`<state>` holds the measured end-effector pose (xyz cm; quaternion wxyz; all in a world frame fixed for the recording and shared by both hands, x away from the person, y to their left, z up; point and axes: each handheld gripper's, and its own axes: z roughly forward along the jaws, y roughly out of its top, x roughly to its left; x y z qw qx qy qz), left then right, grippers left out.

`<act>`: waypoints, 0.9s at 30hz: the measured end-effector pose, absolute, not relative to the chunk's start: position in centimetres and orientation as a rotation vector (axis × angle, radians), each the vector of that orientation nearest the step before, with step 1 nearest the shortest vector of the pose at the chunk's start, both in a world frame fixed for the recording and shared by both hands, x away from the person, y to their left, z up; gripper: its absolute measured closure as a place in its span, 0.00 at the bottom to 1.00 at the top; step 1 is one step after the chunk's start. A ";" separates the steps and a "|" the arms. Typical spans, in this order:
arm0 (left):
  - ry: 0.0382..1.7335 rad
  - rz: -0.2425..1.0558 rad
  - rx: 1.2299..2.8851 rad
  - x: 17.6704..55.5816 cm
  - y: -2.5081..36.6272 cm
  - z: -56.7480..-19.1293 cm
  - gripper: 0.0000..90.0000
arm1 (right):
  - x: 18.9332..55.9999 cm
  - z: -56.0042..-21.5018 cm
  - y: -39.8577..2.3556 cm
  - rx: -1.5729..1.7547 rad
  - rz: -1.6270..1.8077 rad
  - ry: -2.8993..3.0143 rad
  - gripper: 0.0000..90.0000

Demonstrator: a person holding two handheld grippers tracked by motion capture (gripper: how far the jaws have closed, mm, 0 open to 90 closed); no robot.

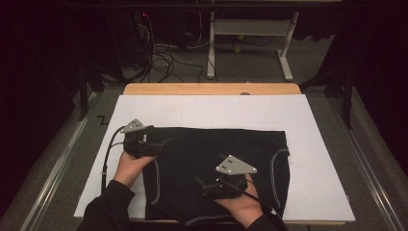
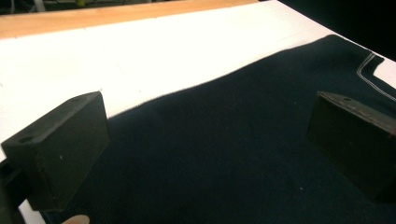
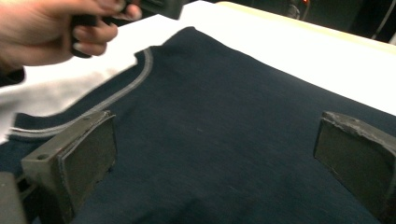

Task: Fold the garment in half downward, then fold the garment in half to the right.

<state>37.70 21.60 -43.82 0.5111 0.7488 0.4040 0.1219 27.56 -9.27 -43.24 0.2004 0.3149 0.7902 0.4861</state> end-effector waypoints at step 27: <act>1.165 0.358 1.722 37.8 26.5 -45.3 0.00 | 24.8 -43.8 -5.8 0.756 1.455 2.308 0.00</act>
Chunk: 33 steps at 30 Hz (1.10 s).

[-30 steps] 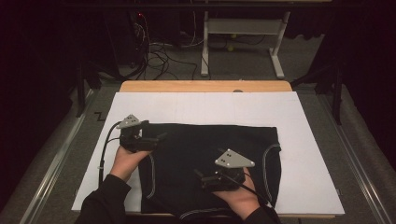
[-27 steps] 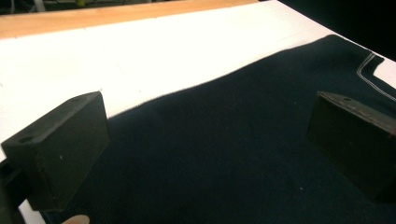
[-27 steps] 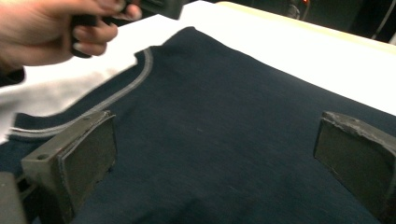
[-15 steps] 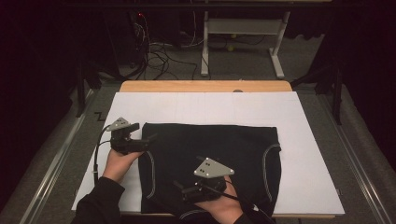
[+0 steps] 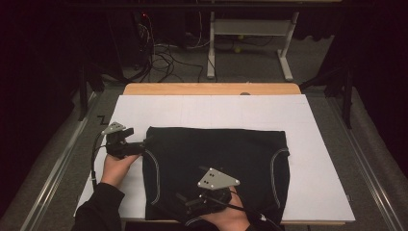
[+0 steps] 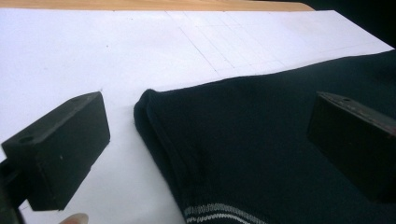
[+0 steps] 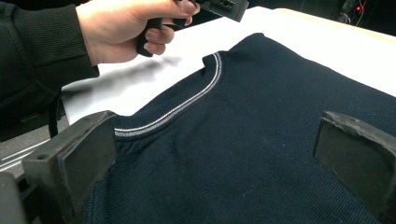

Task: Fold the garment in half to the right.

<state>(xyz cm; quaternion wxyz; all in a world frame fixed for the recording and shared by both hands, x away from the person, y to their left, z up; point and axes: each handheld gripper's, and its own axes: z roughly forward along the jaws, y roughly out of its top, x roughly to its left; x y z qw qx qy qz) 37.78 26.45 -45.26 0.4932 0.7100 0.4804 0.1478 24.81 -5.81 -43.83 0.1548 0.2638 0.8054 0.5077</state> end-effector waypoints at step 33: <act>1.311 0.214 1.885 44.7 25.0 -48.8 0.70 | 24.9 -45.3 -3.1 0.748 1.335 2.439 0.02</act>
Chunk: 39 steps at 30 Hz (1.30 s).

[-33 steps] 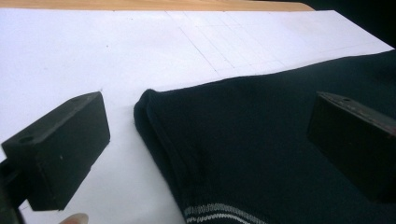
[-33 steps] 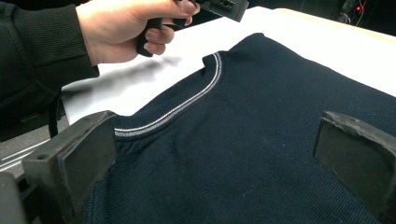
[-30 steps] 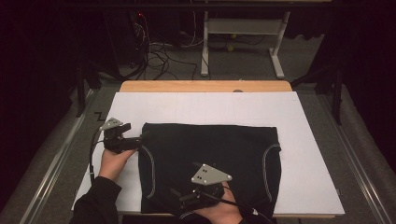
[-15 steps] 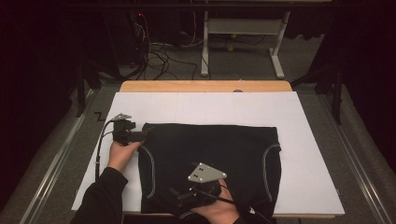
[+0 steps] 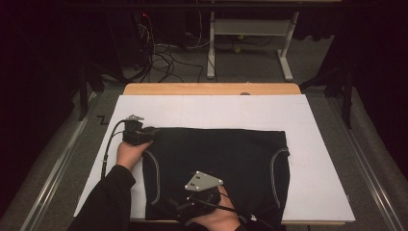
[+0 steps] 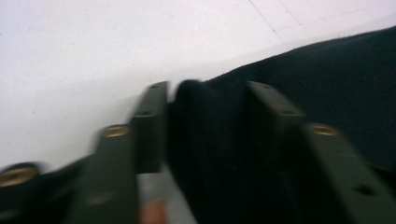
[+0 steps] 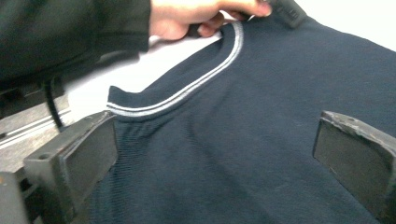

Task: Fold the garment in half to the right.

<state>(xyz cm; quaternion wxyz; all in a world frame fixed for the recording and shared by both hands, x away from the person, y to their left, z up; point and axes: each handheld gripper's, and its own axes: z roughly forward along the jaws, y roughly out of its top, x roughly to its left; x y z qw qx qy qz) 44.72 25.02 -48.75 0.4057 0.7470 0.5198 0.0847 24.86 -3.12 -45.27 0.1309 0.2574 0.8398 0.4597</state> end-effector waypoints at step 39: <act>1.210 0.288 1.796 42.8 25.5 -48.6 0.81 | 23.3 -48.4 7.1 0.638 1.106 2.666 0.12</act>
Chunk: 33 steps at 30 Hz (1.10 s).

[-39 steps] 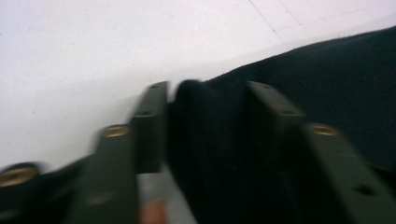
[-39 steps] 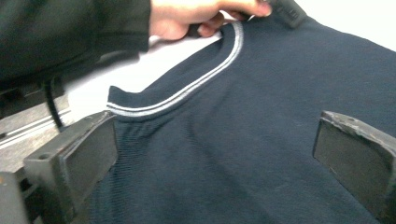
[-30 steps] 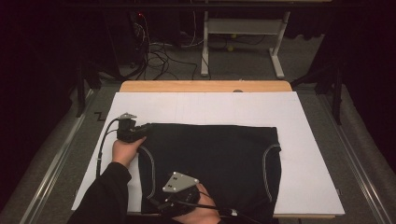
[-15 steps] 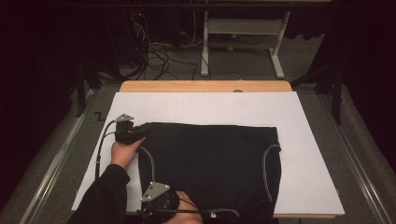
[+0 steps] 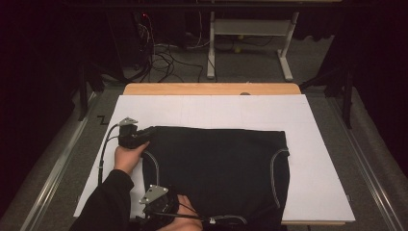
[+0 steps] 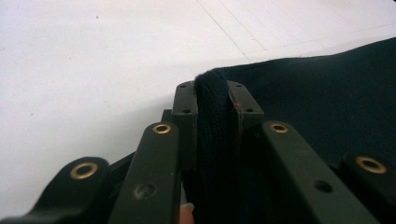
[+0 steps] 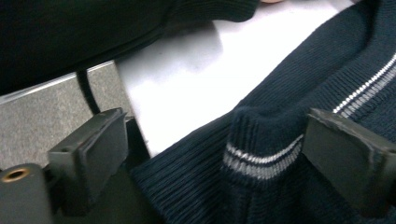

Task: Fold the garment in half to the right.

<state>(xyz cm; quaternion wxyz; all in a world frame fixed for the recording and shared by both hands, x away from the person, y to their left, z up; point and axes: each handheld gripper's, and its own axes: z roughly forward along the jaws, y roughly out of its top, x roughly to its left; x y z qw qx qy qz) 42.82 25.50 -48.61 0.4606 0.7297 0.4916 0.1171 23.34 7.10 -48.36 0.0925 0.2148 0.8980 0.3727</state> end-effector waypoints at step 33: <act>1.253 0.264 1.801 43.2 25.6 -48.7 0.80 | 23.7 -47.9 5.4 0.679 1.040 2.545 0.83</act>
